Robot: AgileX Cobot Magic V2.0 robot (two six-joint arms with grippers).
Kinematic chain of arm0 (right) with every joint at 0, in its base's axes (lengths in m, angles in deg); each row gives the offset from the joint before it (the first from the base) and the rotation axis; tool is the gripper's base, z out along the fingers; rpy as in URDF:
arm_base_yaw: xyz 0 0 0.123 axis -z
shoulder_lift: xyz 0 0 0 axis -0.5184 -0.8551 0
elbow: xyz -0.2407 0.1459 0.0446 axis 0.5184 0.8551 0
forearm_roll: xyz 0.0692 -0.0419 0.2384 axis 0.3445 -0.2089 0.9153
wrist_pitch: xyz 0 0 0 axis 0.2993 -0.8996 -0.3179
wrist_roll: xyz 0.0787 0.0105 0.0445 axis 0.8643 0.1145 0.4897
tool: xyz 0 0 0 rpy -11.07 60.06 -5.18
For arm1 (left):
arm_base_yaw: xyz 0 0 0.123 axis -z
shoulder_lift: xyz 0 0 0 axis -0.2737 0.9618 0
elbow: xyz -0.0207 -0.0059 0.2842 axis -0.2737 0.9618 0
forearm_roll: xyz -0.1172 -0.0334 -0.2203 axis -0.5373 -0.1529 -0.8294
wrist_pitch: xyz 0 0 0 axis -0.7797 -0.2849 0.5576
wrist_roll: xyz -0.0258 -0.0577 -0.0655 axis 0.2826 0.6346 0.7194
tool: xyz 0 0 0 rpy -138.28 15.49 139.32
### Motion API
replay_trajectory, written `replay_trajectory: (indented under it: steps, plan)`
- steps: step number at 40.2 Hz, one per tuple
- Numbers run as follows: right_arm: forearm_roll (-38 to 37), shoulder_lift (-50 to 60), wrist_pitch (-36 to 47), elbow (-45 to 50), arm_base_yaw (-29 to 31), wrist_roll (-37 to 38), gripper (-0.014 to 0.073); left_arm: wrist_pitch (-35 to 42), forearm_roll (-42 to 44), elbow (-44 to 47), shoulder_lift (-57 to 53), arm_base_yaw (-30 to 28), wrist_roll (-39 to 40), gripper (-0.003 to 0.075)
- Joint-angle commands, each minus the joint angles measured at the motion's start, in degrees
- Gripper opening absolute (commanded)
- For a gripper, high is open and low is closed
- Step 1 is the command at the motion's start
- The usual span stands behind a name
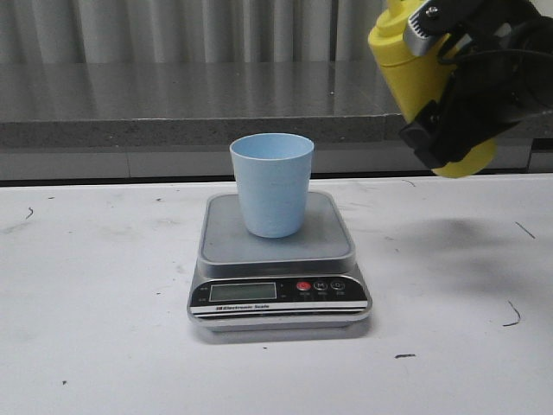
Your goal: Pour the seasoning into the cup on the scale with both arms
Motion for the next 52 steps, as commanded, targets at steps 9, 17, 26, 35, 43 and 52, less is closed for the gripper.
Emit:
replay_trajectory:
  steps: [9, 17, 26, 35, 43, 52]
  plan:
    - [-1.76, 0.03, 3.87, -11.62, -0.64, -13.72, 0.0124, 4.61, -0.52, -1.41, 0.65, -0.07, 0.47, -0.002]
    - [-13.3, -4.03, 9.32, -12.96, -1.14, -19.88, 0.0124, 4.61, -0.52, -1.41, 0.65, -0.07, 0.47, -0.002]
    - [-20.4, -8.09, 16.8, -12.96, -1.14, -23.63, 0.0124, 4.61, -0.52, -1.41, 0.65, -0.07, 0.47, -0.002]
    - [-20.97, -9.82, 15.26, -13.92, -1.14, -32.27, 0.0124, 4.61, -0.52, -1.41, 0.65, -0.07, 0.47, -0.002]
    - [-20.97, -10.36, 14.72, -17.64, -1.14, -38.44, 0.0117, 4.58, -0.52, -1.41, 0.65, -0.07, 0.47, -0.002]
    - [-21.09, -10.89, 13.35, -20.1, -1.14, -41.76, 0.0117, 4.58, -0.52, -1.41, 0.65, -0.07, 0.47, -0.002]
